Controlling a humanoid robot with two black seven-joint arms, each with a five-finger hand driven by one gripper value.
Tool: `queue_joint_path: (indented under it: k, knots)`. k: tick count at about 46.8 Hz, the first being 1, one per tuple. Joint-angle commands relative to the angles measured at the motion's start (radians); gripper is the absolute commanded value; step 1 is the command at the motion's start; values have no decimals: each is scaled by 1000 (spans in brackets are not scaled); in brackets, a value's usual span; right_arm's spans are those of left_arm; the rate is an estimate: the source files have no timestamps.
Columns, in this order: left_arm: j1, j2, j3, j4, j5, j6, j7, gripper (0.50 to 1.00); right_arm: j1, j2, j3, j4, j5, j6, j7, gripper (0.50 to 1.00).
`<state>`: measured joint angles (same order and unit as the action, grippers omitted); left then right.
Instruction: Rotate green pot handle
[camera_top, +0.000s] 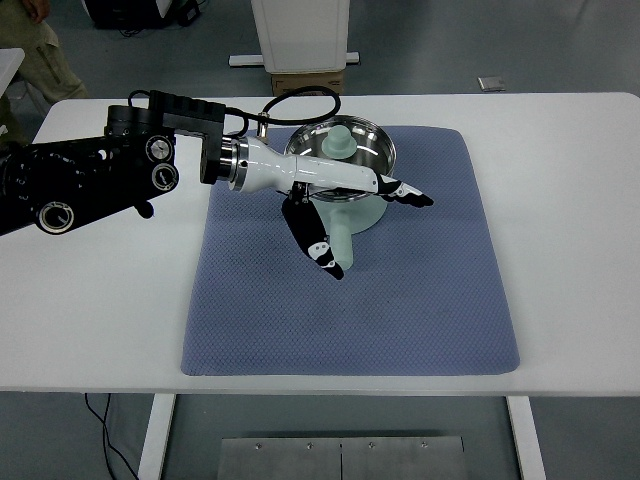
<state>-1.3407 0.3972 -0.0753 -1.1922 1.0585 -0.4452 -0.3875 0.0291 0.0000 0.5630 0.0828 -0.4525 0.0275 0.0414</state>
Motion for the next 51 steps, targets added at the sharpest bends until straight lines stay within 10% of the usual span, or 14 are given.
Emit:
queue_joint_path:
  k: [1, 51]
  knots:
    - [2, 0, 6, 5, 0, 0, 2, 1000, 0, 0, 0, 0, 0, 0, 0, 1000]
    - [23, -46, 88, 37, 35, 3, 10, 1000, 0, 0, 0, 0, 0, 0, 0, 1000]
